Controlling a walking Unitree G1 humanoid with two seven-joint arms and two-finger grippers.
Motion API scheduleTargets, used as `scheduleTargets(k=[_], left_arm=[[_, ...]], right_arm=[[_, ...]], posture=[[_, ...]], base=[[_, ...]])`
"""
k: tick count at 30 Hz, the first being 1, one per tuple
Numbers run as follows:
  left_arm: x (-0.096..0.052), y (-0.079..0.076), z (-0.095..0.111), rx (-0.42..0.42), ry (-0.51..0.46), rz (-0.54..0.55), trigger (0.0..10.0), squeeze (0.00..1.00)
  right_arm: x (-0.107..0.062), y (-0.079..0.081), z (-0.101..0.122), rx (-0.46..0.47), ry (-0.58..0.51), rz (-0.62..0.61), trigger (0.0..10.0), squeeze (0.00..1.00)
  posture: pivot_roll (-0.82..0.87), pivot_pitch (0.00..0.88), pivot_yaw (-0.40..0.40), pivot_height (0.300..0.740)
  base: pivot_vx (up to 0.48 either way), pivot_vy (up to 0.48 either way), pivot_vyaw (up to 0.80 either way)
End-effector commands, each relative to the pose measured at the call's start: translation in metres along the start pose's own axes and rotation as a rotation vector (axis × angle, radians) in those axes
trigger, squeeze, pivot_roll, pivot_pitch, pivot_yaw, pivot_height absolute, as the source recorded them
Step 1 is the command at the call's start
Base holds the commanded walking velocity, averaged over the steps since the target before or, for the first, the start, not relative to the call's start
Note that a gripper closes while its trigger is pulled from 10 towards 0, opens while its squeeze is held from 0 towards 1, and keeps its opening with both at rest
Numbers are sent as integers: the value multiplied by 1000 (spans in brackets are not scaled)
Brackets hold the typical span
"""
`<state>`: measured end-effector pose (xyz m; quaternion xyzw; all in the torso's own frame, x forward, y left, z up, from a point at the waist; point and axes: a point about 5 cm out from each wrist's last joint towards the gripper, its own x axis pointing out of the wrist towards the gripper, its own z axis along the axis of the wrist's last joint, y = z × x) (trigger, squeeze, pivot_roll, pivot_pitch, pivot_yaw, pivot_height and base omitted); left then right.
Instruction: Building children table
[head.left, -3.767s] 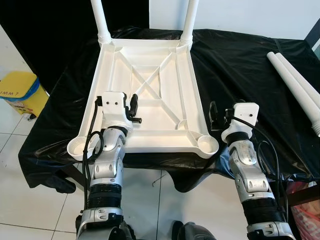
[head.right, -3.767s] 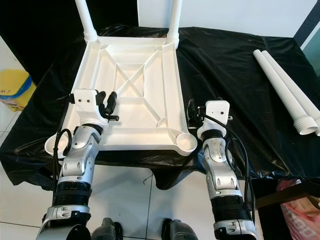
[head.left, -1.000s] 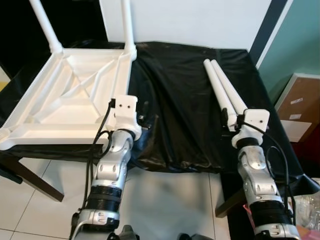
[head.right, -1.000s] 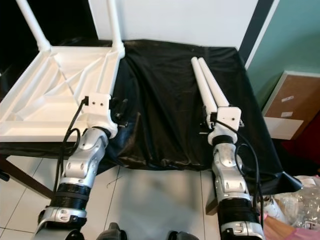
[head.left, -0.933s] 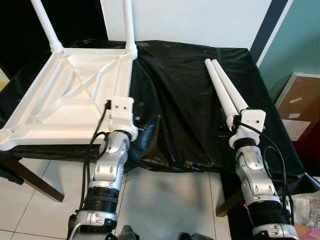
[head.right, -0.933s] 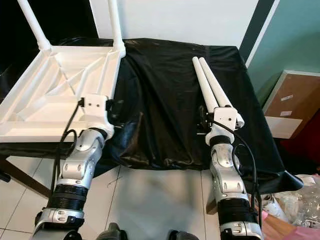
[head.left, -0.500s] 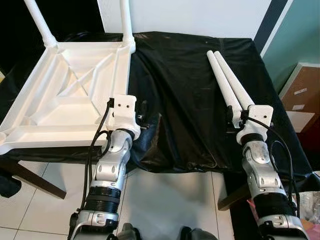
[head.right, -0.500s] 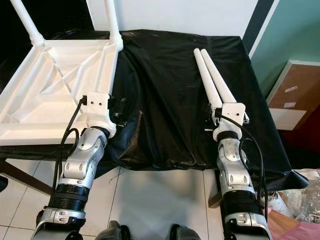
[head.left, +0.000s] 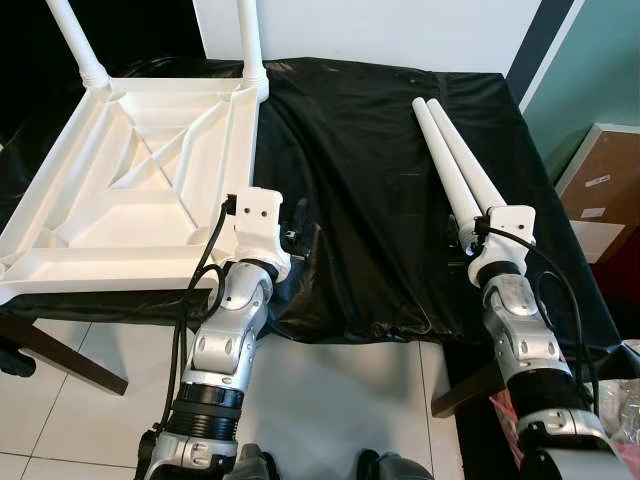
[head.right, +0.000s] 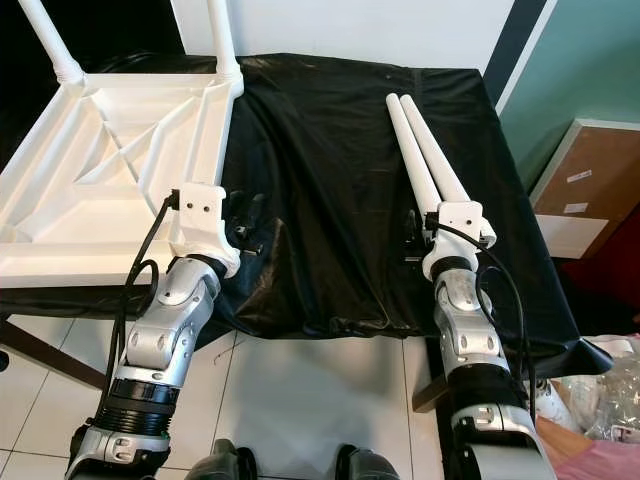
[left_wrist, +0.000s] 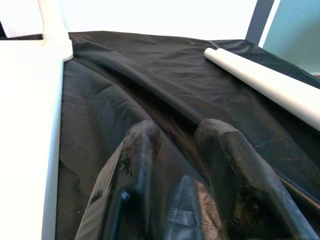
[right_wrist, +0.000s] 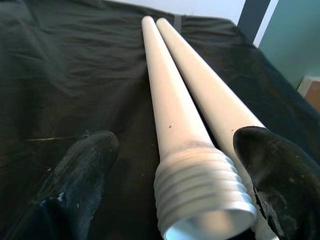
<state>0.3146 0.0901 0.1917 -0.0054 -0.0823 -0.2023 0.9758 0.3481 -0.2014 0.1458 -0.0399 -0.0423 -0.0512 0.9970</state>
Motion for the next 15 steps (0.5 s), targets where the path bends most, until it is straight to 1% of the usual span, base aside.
scheduleTargets(k=[1, 5, 10, 15], left_arm=[[-2, -10, -1, 1, 16, -143, 10000, 0], [-5, -9, 0, 7, 23, -143, 10000, 0], [-10, -7, 1, 17, 40, -135, 10000, 0], [-12, -6, 2, 23, 48, -130, 10000, 0]], right_arm=[[2, -7, -7, 4, 49, -14, 10000, 0], [8, -8, -11, 1, 95, -10, 10000, 0], [15, -5, -16, 14, 159, 14, 10000, 0], [18, -2, -17, 28, 179, 27, 10000, 0]], posture=[[21, 187, -33, 740], [36, 200, -30, 740], [56, 218, -27, 740], [68, 227, -27, 740]], base=[[0, 0, 0], [0, 0, 0], [0, 0, 0], [0, 0, 0]])
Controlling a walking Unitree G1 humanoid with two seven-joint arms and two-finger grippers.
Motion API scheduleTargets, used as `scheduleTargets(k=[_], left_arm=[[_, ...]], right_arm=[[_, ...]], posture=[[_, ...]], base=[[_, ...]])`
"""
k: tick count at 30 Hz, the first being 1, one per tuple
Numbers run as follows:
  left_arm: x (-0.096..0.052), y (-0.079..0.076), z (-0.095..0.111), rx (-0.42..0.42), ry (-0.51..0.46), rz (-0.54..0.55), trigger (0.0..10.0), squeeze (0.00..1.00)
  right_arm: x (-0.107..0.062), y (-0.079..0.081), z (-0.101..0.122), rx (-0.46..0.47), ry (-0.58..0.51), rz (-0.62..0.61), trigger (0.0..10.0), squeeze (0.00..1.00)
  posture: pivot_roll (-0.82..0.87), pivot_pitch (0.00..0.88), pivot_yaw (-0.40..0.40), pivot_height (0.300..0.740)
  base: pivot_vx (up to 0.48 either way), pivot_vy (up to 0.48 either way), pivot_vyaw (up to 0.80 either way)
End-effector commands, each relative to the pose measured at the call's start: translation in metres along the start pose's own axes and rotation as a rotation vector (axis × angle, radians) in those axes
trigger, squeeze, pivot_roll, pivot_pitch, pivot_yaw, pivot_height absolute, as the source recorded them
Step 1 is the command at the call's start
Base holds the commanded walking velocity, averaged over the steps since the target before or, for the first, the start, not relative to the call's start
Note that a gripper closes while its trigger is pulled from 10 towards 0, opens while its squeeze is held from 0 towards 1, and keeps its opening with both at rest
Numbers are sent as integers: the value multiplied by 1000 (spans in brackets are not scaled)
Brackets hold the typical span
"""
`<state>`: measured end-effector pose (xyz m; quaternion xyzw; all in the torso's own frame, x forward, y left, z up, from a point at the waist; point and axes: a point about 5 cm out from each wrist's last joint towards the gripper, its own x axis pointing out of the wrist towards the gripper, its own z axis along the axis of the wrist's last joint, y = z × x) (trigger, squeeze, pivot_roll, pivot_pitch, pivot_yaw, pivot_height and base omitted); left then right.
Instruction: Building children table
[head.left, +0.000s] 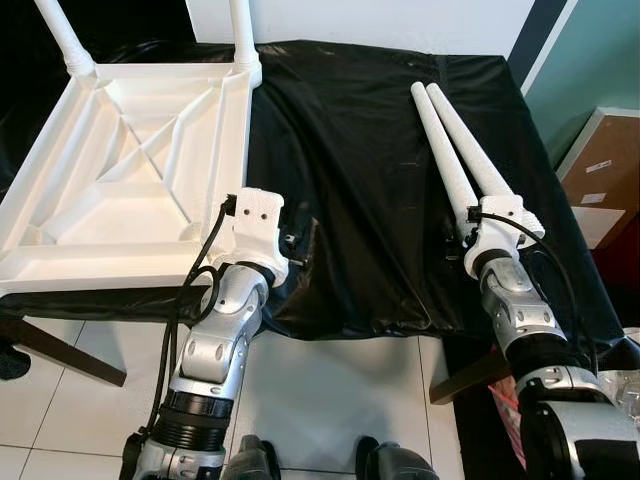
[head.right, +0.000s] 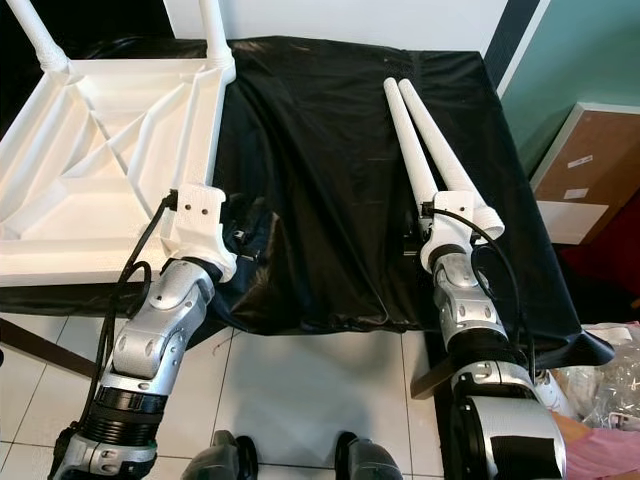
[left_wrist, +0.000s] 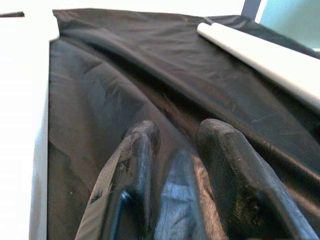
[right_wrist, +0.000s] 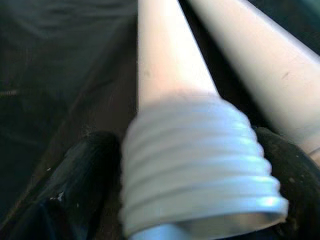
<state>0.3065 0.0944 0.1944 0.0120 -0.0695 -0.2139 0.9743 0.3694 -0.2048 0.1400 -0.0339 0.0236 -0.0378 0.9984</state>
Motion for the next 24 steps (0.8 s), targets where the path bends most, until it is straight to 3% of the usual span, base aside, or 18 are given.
scheduleTargets(k=[1, 7, 8, 12, 13, 24], left_arm=[[-5, -6, -2, 3, 19, -99, 10000, 0], [-7, -5, -2, 6, 30, -83, 10000, 0], [-7, -4, -2, 2, 34, -76, 10000, 0], [-7, -4, -2, 0, 37, -72, 10000, 0], [-7, -3, -3, -5, 44, -62, 10000, 0], [-2, 1, -3, -13, 51, -9, 10000, 0]], right_arm=[[0, 0, -10, 29, 53, 3, 10000, 0], [2, 5, -12, 36, 60, 22, 10000, 0], [2, 7, -13, 40, 61, 31, 8000, 0], [2, 9, -14, 44, 62, 37, 8000, 0], [2, 12, -13, 46, 58, 54, 0, 0], [-2, 24, -17, 95, 58, 113, 0, 0]], posture=[[76, 232, -28, 740], [83, 233, -32, 740], [85, 231, -33, 740], [85, 231, -33, 740], [87, 227, -40, 740], [72, 199, -62, 740]], base=[[0, 0, 0], [0, 0, 0], [0, 0, 0], [0, 0, 0], [0, 0, 0], [0, 0, 0]])
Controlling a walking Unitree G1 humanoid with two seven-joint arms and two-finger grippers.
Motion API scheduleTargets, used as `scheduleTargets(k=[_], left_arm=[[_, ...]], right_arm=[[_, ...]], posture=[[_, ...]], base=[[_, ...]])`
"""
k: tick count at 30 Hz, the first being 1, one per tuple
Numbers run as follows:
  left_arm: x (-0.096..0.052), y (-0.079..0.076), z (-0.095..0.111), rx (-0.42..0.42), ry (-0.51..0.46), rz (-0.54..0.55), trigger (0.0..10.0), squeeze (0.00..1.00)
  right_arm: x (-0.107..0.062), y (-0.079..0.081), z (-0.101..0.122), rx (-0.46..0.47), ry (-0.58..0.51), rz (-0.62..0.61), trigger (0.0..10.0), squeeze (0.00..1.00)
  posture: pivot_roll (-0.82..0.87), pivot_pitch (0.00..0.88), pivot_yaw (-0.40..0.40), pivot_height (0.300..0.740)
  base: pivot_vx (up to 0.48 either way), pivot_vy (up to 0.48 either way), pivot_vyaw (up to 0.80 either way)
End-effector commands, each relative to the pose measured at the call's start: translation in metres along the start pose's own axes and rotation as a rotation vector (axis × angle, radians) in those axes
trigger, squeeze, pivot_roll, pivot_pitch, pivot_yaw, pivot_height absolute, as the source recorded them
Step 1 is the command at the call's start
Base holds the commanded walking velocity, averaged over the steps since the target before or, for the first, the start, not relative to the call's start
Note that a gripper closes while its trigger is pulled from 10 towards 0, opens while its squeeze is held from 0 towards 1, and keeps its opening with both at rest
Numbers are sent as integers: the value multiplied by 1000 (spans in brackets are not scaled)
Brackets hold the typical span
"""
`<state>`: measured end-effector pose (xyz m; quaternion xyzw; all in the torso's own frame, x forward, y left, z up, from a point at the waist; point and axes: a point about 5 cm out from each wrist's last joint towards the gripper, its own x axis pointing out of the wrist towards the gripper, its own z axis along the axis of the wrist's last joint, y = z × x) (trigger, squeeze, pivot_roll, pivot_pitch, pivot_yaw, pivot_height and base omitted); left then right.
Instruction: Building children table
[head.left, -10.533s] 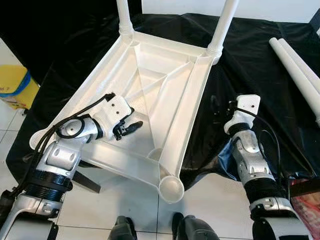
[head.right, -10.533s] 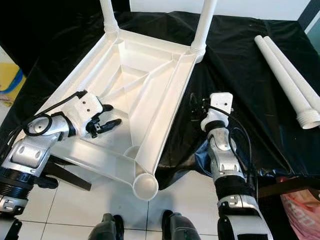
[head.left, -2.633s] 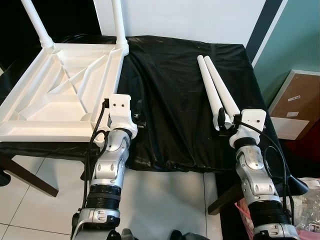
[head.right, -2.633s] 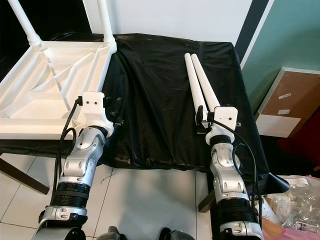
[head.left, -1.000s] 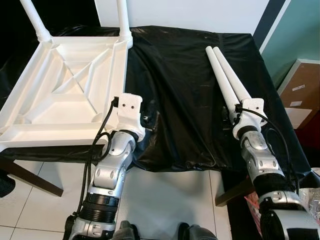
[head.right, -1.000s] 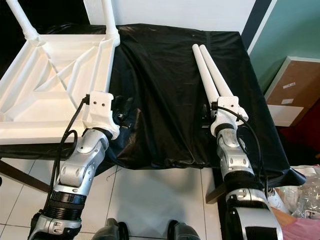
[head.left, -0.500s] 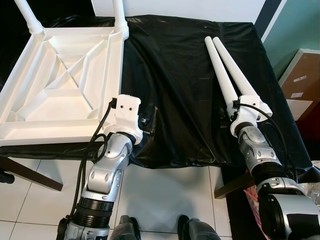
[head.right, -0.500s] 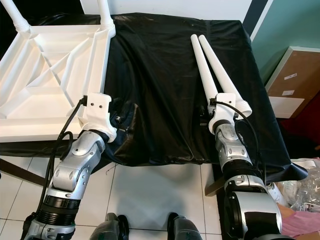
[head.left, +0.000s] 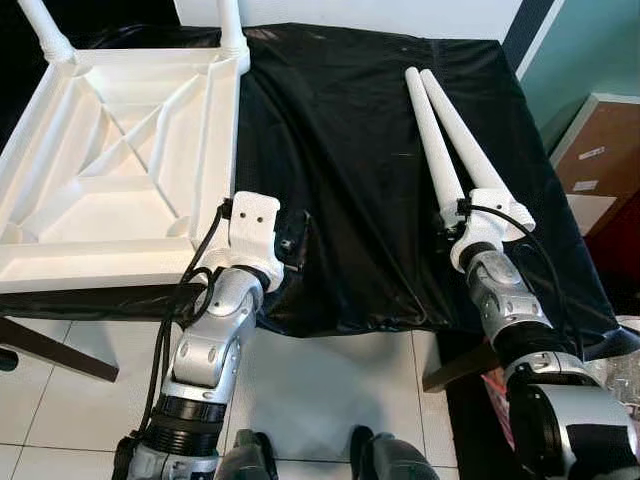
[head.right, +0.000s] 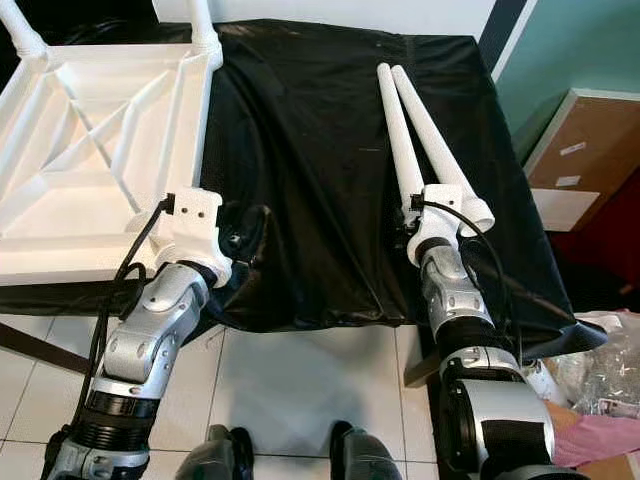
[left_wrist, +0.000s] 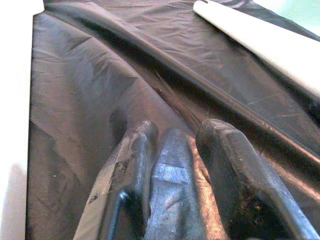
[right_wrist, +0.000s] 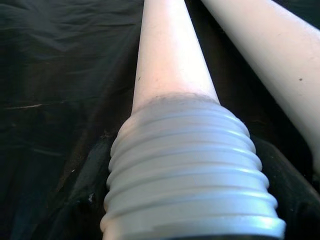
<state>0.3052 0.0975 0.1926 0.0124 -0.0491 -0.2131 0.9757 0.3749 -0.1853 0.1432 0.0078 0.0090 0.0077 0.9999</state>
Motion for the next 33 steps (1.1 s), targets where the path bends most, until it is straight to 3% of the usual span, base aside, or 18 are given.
scheduleTargets(k=[1, 2, 3, 5, 6, 10, 15, 16, 20, 21, 23, 25, 27, 29, 30, 33], left_arm=[[1, -1, -1, -5, 11, -10, 10000, 0], [3, -1, -1, -6, 7, -5, 10000, 0], [5, -2, 0, -5, 4, -2, 10000, 0], [5, -2, 0, -5, 4, -2, 10000, 0], [7, -1, 1, -5, 1, 4, 10000, 0], [13, 6, 9, -38, -35, 15, 10000, 0], [19, 12, 15, -72, -58, 11, 10000, 0], [24, 17, 21, -86, -76, 0, 10000, 373], [28, 18, 26, -102, -96, -20, 10000, 373], [32, 22, 34, -152, -129, -51, 10000, 1000], [41, 27, 48, -265, -181, -106, 10000, 1000], [41, 27, 48, -265, -181, -106, 10000, 1000], [47, 26, 54, -328, -195, -147, 10000, 1000], [47, 26, 54, -328, -195, -147, 10000, 1000], [50, 22, 58, -353, -202, -215, 10000, 1000], [50, 22, 58, -353, -202, -215, 10000, 1000]], right_arm=[[-6, 3, -21, 17, 88, 18, 0, 0], [-8, 5, -21, 9, 77, 28, 0, 0], [-10, 5, -19, -12, 50, 30, 1882, 0], [-10, 5, -19, -12, 50, 30, 1882, 0], [-12, 4, -16, -25, 16, 27, 10000, 0], [-18, -2, 0, -6, -113, -10, 10000, 0], [-23, -4, 8, 0, -184, -30, 10000, 0], [-28, -3, 14, 0, -232, -32, 10000, 0], [-32, -4, 17, 11, -263, -33, 10000, 0], [-37, 0, 23, 25, -309, -10, 10000, 0], [-48, 9, 35, 38, -398, 51, 10000, 0], [-48, 9, 35, 38, -398, 51, 10000, 0], [-55, 15, 40, 39, -446, 101, 10000, 0], [-55, 15, 40, 39, -446, 101, 10000, 0], [-59, 20, 42, 31, -468, 138, 10000, 0], [-59, 20, 42, 31, -468, 138, 10000, 0]], posture=[[72, 199, -62, 740], [68, 194, -66, 740], [64, 185, -73, 740], [64, 185, -73, 740], [62, 179, -80, 740], [49, 157, -84, 740], [44, 148, -81, 740], [39, 140, -79, 740], [33, 136, -77, 740], [22, 134, -77, 740], [-1, 126, -58, 740], [-1, 126, -58, 740], [-10, 124, -50, 740], [-10, 124, -50, 740], [-17, 119, -46, 740], [-17, 119, -46, 740]], base=[[0, 0, 0], [0, 0, 0], [0, 0, 0], [0, 0, 0], [0, 0, 0], [0, 0, 0], [0, 0, 0], [0, 0, 0], [0, 0, 0], [0, 0, 0], [0, 0, 0], [0, 0, 0], [0, 0, 0], [0, 0, 0], [0, 0, 0], [0, 0, 0]])
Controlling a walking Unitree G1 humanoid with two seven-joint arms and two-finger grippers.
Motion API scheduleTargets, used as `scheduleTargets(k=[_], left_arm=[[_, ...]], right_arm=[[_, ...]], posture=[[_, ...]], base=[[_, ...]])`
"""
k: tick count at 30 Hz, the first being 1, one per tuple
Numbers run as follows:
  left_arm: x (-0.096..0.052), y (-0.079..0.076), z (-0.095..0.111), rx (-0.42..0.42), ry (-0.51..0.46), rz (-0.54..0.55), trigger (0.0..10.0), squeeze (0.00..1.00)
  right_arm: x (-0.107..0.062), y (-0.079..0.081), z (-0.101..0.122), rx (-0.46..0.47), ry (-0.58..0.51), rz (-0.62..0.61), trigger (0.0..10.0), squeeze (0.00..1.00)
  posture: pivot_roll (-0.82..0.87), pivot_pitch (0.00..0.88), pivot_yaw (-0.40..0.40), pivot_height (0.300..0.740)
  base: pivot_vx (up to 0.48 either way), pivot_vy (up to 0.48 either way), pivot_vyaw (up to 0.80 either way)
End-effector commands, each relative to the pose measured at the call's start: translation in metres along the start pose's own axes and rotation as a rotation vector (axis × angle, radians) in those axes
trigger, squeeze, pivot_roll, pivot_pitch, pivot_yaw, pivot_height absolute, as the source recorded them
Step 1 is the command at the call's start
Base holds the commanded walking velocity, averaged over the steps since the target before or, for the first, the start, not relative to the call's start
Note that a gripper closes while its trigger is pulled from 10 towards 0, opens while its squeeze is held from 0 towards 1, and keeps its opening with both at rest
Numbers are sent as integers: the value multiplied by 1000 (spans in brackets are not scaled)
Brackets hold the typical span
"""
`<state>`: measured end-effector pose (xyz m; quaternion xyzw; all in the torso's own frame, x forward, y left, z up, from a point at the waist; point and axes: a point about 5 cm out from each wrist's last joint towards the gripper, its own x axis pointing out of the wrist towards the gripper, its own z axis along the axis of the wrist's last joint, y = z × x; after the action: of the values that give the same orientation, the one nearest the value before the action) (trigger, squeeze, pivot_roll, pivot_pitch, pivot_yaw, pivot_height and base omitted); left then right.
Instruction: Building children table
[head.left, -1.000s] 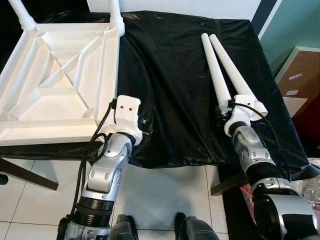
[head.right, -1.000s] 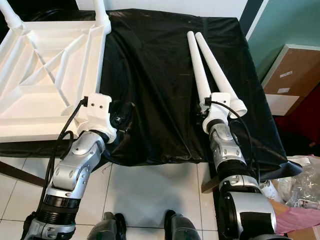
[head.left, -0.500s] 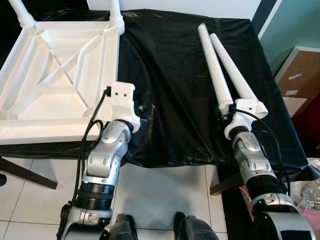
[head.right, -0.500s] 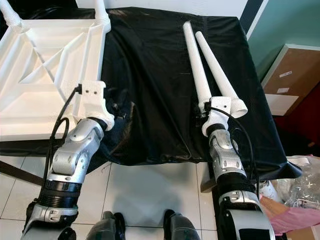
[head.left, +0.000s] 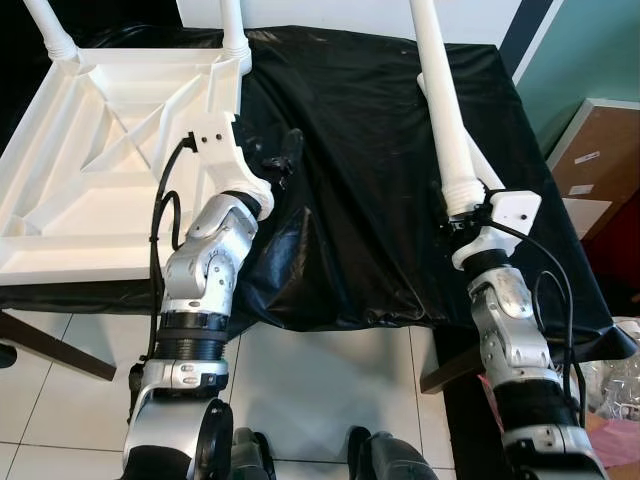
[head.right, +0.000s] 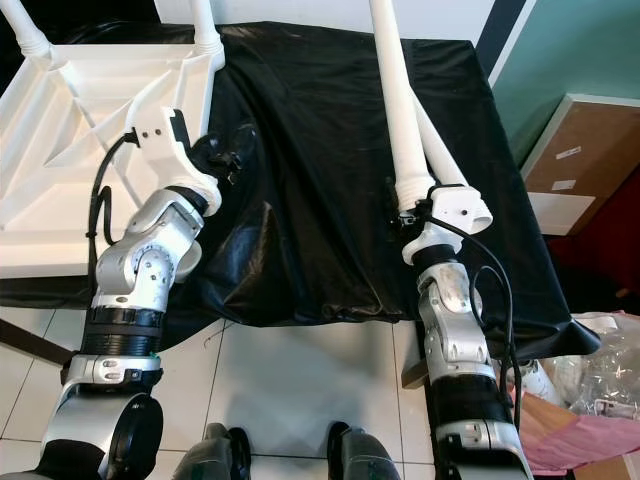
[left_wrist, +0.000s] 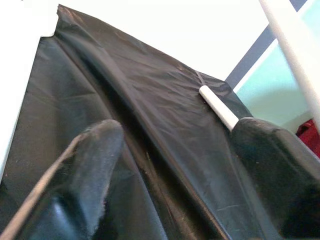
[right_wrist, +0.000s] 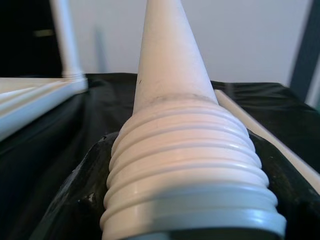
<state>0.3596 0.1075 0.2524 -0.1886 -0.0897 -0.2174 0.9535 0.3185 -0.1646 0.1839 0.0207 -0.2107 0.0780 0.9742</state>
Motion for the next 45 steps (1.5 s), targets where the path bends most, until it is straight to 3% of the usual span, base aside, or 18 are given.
scheduleTargets(k=[1, 2, 3, 4, 6, 8, 9, 12, 23, 31, 32, 34, 35, 37, 38, 45], left_arm=[[4, -22, 3, -35, 10, -313, 10000, 1000], [4, -22, 3, -35, 10, -313, 10000, 1000], [7, -36, 5, -78, 18, -443, 10000, 0], [9, -49, 5, -120, 33, -553, 10000, 0], [12, -63, 6, -170, 42, -662, 10000, 0], [12, -63, 6, -170, 42, -662, 10000, 0], [13, -70, 7, -233, 49, -736, 10000, 0], [13, -73, 5, -270, 75, -798, 10000, 0], [22, -72, 10, -367, 76, -787, 10000, 0], [33, -61, 28, -404, 61, -764, 10000, 0], [35, -56, 32, -417, 61, -748, 3137, 0], [36, -53, 35, -427, 62, -737, 3137, 0], [36, -51, 35, -436, 64, -730, 549, 0], [37, -50, 36, -443, 66, -728, 549, 0], [36, -49, 35, -430, 73, -732, 0, 0], [37, -46, 34, -416, 70, -714, 0, 0]], right_arm=[[-3, 5, 5, 4, -40, 35, 10000, 0], [-3, 5, 5, 4, -40, 35, 10000, 0], [-4, 13, 6, 18, -43, 92, 10000, 0], [-5, 21, 6, 23, -38, 154, 10000, 0], [-8, 32, 6, 40, -23, 242, 10000, 0], [-8, 32, 6, 40, -23, 242, 10000, 0], [-11, 38, 5, 56, -7, 304, 10000, 0], [-15, 42, 2, 65, 16, 348, 10000, 0], [-24, 55, 2, 87, 39, 464, 10000, 0], [-33, 57, -2, 95, 72, 494, 10000, 0], [-34, 56, -3, 95, 79, 495, 10000, 0], [-35, 56, -4, 95, 84, 496, 10000, 0], [-36, 56, -4, 94, 86, 497, 10000, 0], [-36, 56, -4, 94, 88, 499, 10000, 0], [-37, 56, -3, 94, 88, 496, 10000, 0], [-36, 57, -3, 98, 91, 494, 10000, 0]], posture=[[-34, 102, -45, 740], [-34, 102, -45, 740], [-42, 89, -45, 740], [-48, 80, -40, 740], [-48, 78, -35, 740], [-48, 78, -35, 740], [-49, 71, -36, 740], [-51, 74, -34, 740], [-71, 84, -9, 740], [-70, 81, 1, 740], [-72, 80, 9, 740], [-73, 80, 10, 740], [-73, 80, 11, 740], [-73, 80, 11, 740], [-75, 77, 15, 740], [-71, 72, 14, 740]], base=[[0, 0, 0], [0, 0, 0], [0, 0, 0], [0, 0, 0], [0, 0, 0], [0, 0, 0], [0, 0, 0], [0, 0, 0], [0, 0, 0], [0, 0, 0], [0, 0, 0], [0, 0, 0], [0, 0, 0], [0, 0, 0], [0, 0, 0], [0, 0, 0]])
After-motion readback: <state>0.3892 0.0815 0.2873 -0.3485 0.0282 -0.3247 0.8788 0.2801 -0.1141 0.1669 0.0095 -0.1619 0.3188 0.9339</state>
